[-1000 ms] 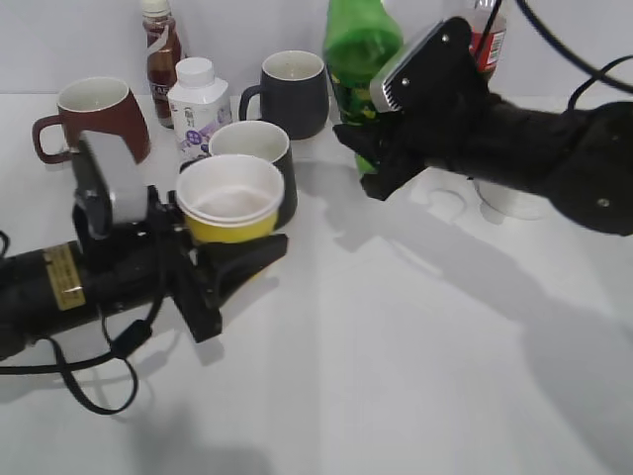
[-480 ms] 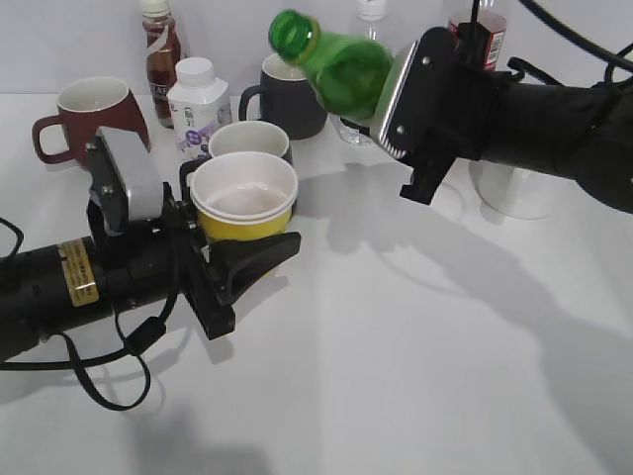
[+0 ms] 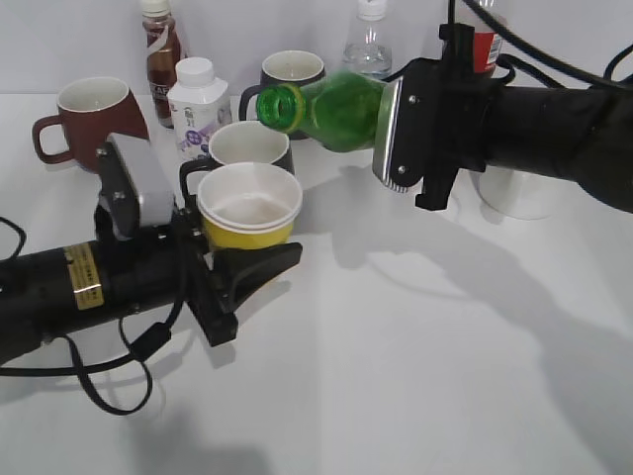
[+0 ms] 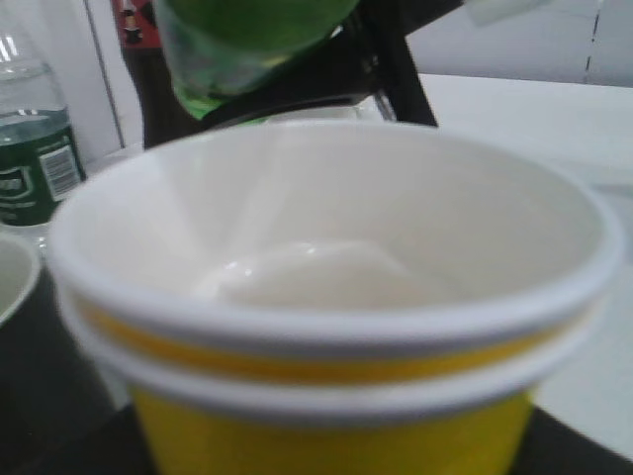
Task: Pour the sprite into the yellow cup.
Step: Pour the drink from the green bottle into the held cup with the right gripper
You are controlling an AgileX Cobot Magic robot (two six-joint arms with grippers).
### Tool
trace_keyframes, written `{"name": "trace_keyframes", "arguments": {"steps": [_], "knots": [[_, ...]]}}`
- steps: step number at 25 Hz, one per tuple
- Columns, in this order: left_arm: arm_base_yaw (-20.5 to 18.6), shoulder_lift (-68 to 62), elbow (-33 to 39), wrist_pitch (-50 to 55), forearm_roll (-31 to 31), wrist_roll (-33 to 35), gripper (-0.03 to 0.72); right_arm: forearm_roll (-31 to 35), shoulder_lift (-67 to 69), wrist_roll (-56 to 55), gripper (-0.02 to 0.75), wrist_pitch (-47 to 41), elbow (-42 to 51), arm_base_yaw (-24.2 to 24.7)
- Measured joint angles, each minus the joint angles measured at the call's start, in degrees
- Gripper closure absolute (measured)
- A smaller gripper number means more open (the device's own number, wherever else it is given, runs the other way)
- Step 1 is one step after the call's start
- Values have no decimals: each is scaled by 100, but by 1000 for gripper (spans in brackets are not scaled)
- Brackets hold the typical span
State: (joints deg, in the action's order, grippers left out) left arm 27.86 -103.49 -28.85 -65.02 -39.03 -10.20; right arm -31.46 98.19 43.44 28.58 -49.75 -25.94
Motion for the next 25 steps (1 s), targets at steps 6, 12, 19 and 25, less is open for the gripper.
{"name": "trace_keyframes", "arguments": {"steps": [6,12,19,25], "knots": [[101,-7,-128,98,0,-68,298,0,0,453,329,-16,0,0],[101,-11,-135,98,-256,-91,298,0,0,915,329,-143,0,0],[105,-11,-135,93,-609,-146,298,6,0,1305,330,-143,0,0],[105,-11,-135,93,-816,-254,298,62,0,1663,330,-143,0,0]]}}
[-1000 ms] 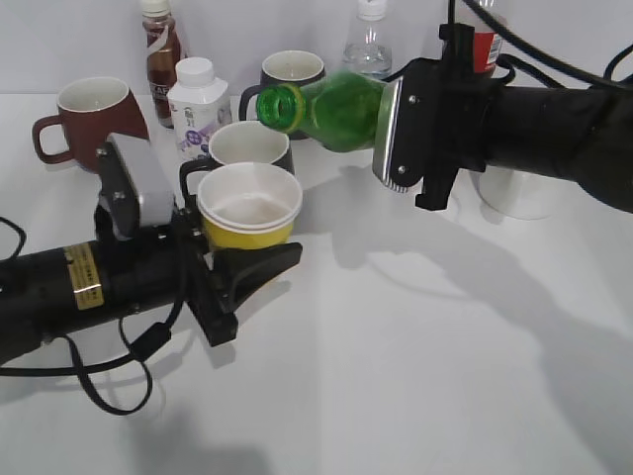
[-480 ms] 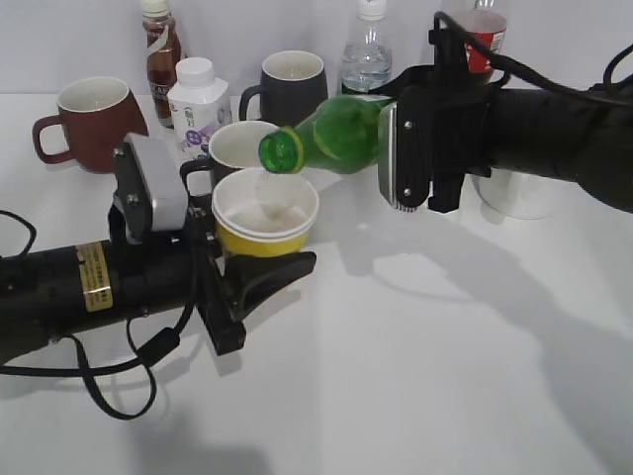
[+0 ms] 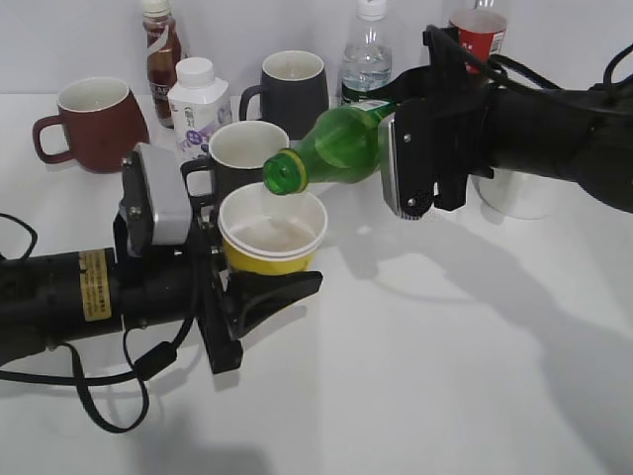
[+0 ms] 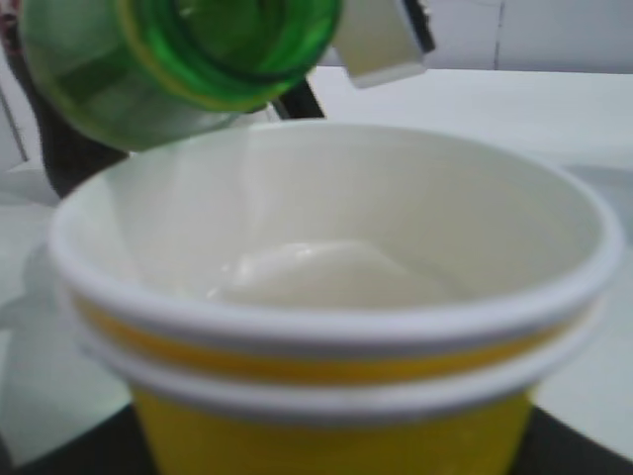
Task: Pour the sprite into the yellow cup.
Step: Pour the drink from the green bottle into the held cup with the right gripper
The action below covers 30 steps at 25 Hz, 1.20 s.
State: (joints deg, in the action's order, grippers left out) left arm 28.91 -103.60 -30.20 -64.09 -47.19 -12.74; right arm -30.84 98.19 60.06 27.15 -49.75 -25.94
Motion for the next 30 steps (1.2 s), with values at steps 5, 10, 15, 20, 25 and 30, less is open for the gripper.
{"name": "trace_keyframes", "arguments": {"steps": [5,10,15,20,25,30], "knots": [[0,0,0,0,-70,-67,298,184,-2,334,330,0,0,0],[0,0,0,0,-76,-84,298,274,-9,525,330,0,0,0],[0,0,0,127,-81,-89,298,291,-48,675,330,-5,0,0],[1,0,0,408,-87,-89,298,339,-48,873,332,-5,0,0],[1,0,0,464,-87,-89,298,612,-48,1197,332,-5,0,0],[1,0,0,470,-135,-89,298,664,-48,1257,332,-5,0,0]]}}
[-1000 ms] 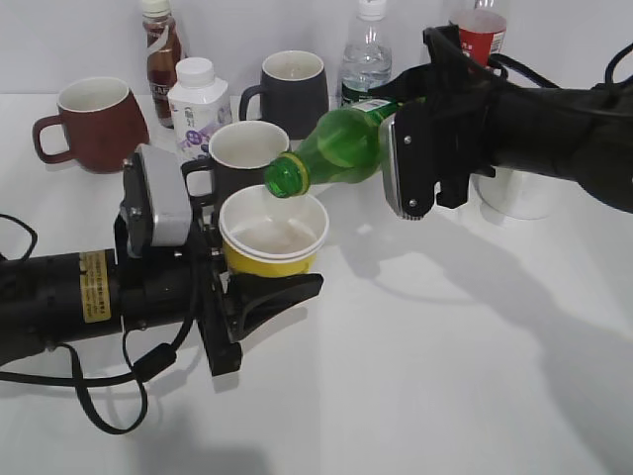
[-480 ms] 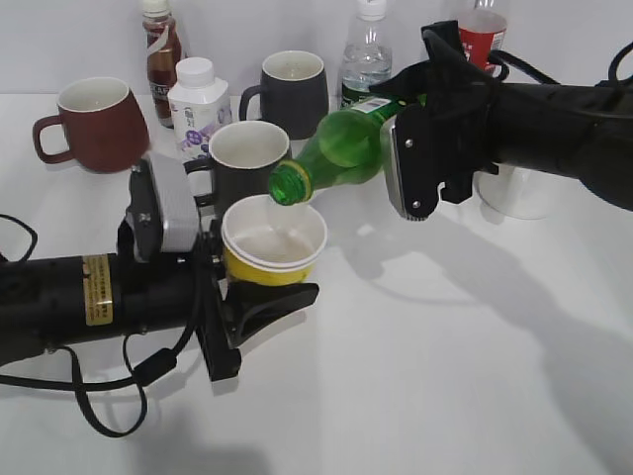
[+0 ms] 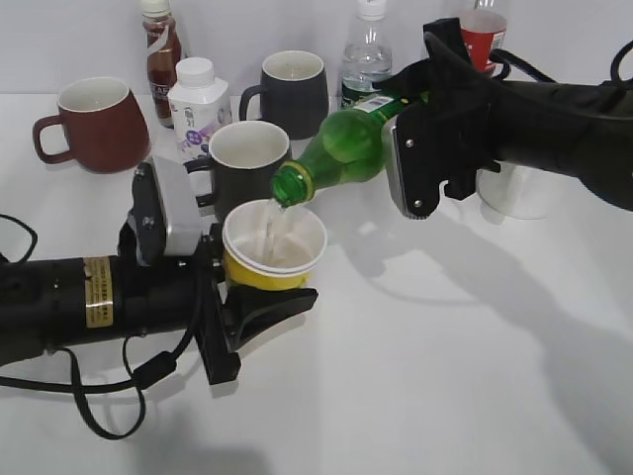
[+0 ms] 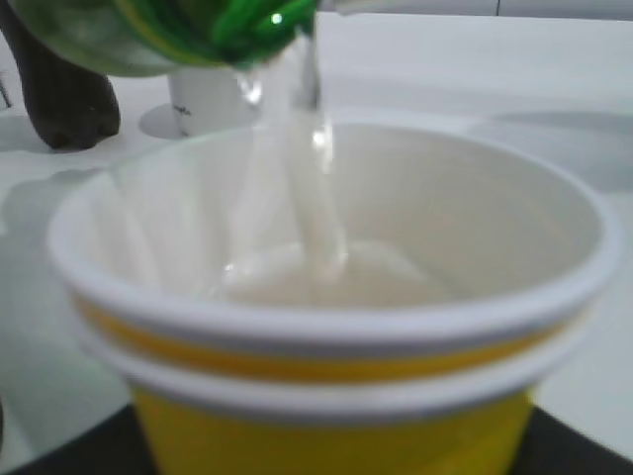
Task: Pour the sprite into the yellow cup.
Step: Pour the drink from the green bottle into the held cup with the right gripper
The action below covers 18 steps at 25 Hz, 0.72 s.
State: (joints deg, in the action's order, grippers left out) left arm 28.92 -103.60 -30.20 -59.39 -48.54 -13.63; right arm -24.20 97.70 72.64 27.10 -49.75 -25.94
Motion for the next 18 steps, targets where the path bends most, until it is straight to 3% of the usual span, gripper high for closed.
{"name": "trace_keyframes", "arguments": {"steps": [18], "knots": [[0,0,0,21,-123,0,298,11,0,160,332,0,0,0]]}}
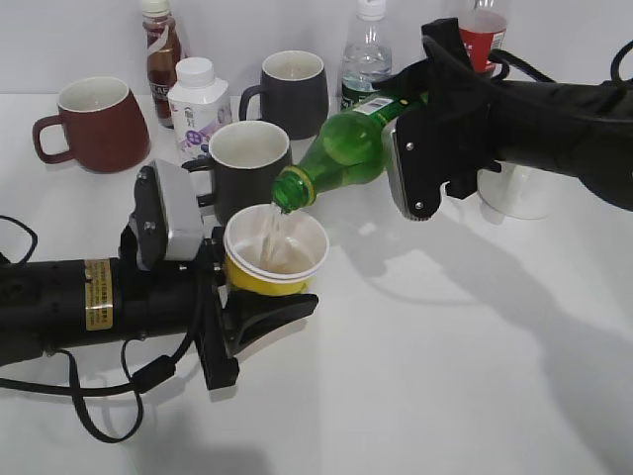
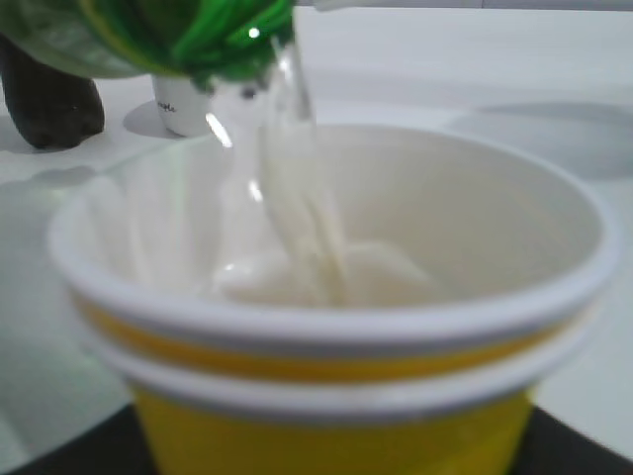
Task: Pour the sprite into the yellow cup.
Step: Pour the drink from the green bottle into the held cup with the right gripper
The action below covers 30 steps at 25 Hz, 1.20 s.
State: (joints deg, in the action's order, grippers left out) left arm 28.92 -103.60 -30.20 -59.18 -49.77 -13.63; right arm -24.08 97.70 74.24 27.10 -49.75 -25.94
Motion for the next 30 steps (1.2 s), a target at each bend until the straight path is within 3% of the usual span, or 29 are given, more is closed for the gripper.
{"name": "trace_keyframes", "arguments": {"steps": [30], "knots": [[0,0,0,-42,-6,0,298,87,-6,274,334,12,0,0]]}}
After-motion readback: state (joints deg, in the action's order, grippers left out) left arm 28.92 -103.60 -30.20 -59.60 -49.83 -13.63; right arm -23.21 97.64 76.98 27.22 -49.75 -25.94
